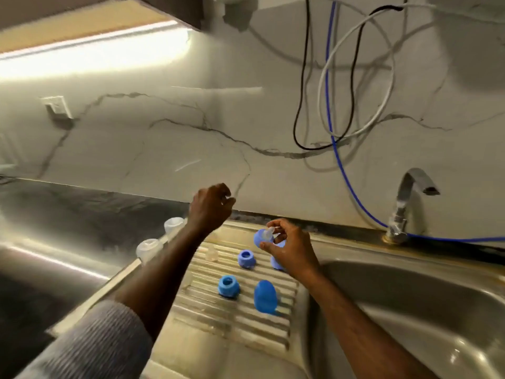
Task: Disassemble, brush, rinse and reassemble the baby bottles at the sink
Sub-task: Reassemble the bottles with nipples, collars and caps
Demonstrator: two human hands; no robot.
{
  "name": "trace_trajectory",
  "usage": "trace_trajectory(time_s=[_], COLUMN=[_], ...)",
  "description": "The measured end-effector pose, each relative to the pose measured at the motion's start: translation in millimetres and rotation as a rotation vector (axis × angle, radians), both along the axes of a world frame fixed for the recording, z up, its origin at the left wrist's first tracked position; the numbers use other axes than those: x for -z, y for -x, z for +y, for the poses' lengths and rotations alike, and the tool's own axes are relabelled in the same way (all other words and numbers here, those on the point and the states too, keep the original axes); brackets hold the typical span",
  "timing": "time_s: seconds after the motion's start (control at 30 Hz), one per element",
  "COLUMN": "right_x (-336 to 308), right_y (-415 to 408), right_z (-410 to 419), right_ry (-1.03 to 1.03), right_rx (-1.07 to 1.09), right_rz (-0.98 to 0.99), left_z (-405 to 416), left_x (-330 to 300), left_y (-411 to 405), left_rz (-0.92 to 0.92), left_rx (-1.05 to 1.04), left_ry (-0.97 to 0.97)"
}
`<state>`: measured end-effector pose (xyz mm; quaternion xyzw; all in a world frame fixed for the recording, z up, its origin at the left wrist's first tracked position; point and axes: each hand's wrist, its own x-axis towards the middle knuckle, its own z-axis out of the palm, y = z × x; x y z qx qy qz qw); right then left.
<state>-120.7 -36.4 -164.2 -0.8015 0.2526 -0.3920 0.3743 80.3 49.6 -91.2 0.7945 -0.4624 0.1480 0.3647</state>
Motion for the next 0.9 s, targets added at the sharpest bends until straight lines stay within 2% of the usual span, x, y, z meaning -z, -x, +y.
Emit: trace_trajectory(time_s=[0.1,0.23,0.33,0.43,0.6,0.67,0.73,0.8,0.83,0.9], right_x=[-2,-6,-7,-5,-6,-5,-4,-5,-5,1], right_y=[-34,-65,-73,-73,-59,-49,-36,-18,-5,20], right_z=[2,2,2,0,-4,-5,-8,-11,-12,-19], right_ry=[0.011,0.066,0.099,0.102,0.084,0.068,0.040,-0.027,-0.079,-0.196], right_rx=[-0.043,-0.026,-0.010,-0.014,0.018,0.041,0.076,0.125,0.167,0.281], right_rz=[0.038,0.085,0.112,0.138,0.143,0.126,0.057,-0.056,-0.113,-0.229], left_z=[4,-5,-18,-29,-39,-41,-45,-44,-42,-37], left_x=[-6,2,14,26,27,23,18,15,15,22], left_y=[-63,-112,-128,-131,-116,-102,-75,-40,-19,23], left_rz=[-0.127,-0.099,-0.119,-0.122,-0.300,-0.335,-0.191,0.107,0.247,0.467], left_rx=[-0.157,-0.170,-0.123,-0.100,-0.073,-0.046,0.039,0.145,0.198,0.299], left_ry=[-0.301,-0.700,-0.804,-0.813,-0.695,-0.566,-0.240,0.149,0.279,0.398])
